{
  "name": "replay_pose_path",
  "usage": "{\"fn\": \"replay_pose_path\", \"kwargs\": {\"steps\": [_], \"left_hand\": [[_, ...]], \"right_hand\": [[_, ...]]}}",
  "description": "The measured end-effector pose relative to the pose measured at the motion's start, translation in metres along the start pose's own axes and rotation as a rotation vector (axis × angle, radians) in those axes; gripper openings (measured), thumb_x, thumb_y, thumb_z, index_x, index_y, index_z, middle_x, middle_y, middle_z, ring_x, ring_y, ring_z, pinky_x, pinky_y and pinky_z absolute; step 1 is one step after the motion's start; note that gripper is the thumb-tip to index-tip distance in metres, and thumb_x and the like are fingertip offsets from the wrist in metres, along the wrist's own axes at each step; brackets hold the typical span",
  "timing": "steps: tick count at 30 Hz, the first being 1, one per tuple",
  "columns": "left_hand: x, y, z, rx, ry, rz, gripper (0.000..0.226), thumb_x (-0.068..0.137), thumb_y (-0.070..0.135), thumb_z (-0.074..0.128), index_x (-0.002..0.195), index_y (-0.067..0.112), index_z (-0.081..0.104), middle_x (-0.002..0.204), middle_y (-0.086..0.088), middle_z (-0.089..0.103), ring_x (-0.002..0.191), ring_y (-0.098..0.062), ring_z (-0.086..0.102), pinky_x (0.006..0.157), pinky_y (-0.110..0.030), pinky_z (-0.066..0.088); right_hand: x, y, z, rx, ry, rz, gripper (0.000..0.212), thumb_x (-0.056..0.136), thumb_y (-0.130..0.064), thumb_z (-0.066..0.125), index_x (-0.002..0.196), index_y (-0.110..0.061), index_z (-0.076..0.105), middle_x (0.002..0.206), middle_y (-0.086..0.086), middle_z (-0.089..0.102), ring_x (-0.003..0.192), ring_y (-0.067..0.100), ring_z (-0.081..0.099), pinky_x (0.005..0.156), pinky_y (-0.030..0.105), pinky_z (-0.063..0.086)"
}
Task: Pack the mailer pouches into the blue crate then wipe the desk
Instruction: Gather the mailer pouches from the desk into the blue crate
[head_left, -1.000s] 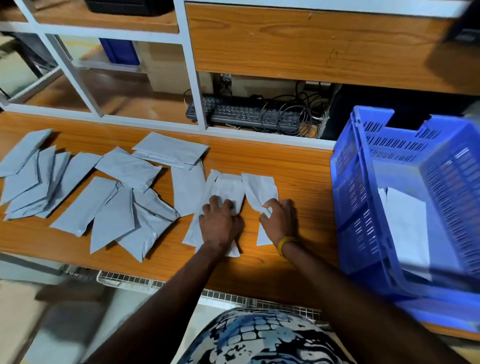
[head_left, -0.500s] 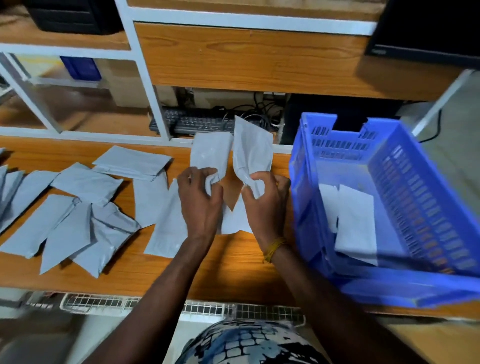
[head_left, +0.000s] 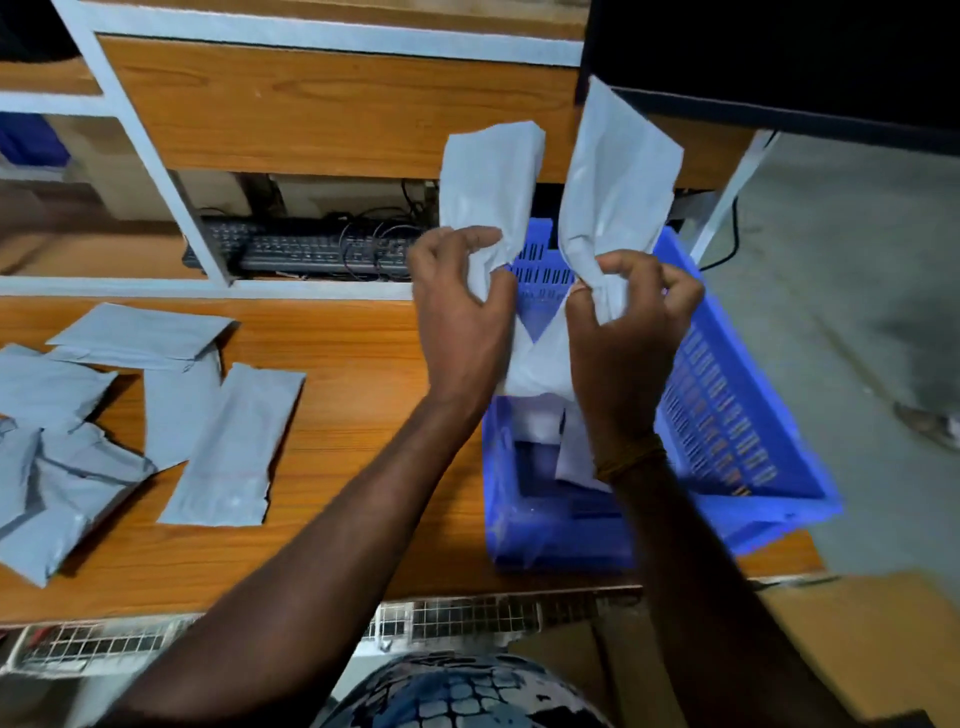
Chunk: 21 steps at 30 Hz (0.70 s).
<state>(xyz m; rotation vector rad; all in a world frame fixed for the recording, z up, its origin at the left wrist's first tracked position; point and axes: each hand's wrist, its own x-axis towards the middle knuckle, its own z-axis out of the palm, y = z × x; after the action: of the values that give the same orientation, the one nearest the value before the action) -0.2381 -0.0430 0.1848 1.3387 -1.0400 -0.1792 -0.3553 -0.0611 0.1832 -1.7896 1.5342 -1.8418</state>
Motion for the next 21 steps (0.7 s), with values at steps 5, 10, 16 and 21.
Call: {"fn": "replay_pose_path", "kwargs": {"steps": [5, 10, 16, 21], "left_hand": [[0.004, -0.005, 0.076, 0.160, -0.169, -0.096, 0.034, 0.077, 0.018, 0.059, 0.111, 0.023, 0.064, 0.127, -0.008, 0.046, 0.120, -0.024, 0.048, 0.096, -0.024, 0.037], [-0.009, -0.047, 0.133, 0.527, -0.426, -0.281, 0.037, 0.085, 0.021, 0.056, 0.122, 0.022, 0.058, 0.133, -0.013, 0.040, 0.118, -0.038, 0.048, 0.094, -0.041, 0.043], [-0.042, -0.108, 0.145, 0.821, -0.680, -0.435, 0.040, 0.094, 0.023, 0.049, 0.133, 0.013, 0.050, 0.147, -0.018, 0.026, 0.130, -0.042, 0.037, 0.106, -0.051, 0.037], [-0.041, -0.128, 0.147, 0.911, -0.844, -0.504, 0.051, 0.095, 0.032, 0.052, 0.142, 0.015, 0.043, 0.155, -0.018, 0.017, 0.136, -0.041, 0.035, 0.112, -0.047, 0.034]], "right_hand": [[0.036, 0.071, -0.005, -0.220, -0.079, 0.132, 0.029, 0.076, -0.024, 0.064, 0.104, -0.018, 0.068, 0.111, 0.015, 0.052, 0.106, 0.033, 0.053, 0.084, 0.029, 0.038], [0.046, 0.137, 0.004, -0.505, -0.363, 0.321, 0.033, 0.082, -0.032, 0.065, 0.111, -0.017, 0.063, 0.121, 0.019, 0.046, 0.112, 0.042, 0.050, 0.089, 0.045, 0.045], [0.022, 0.189, 0.022, -0.675, -0.701, 0.463, 0.038, 0.083, -0.035, 0.066, 0.115, -0.014, 0.060, 0.133, 0.021, 0.036, 0.121, 0.045, 0.045, 0.101, 0.047, 0.042], [0.009, 0.198, 0.026, -0.753, -0.895, 0.463, 0.045, 0.088, -0.034, 0.061, 0.129, -0.015, 0.053, 0.145, 0.019, 0.027, 0.128, 0.041, 0.037, 0.106, 0.046, 0.035]]}}
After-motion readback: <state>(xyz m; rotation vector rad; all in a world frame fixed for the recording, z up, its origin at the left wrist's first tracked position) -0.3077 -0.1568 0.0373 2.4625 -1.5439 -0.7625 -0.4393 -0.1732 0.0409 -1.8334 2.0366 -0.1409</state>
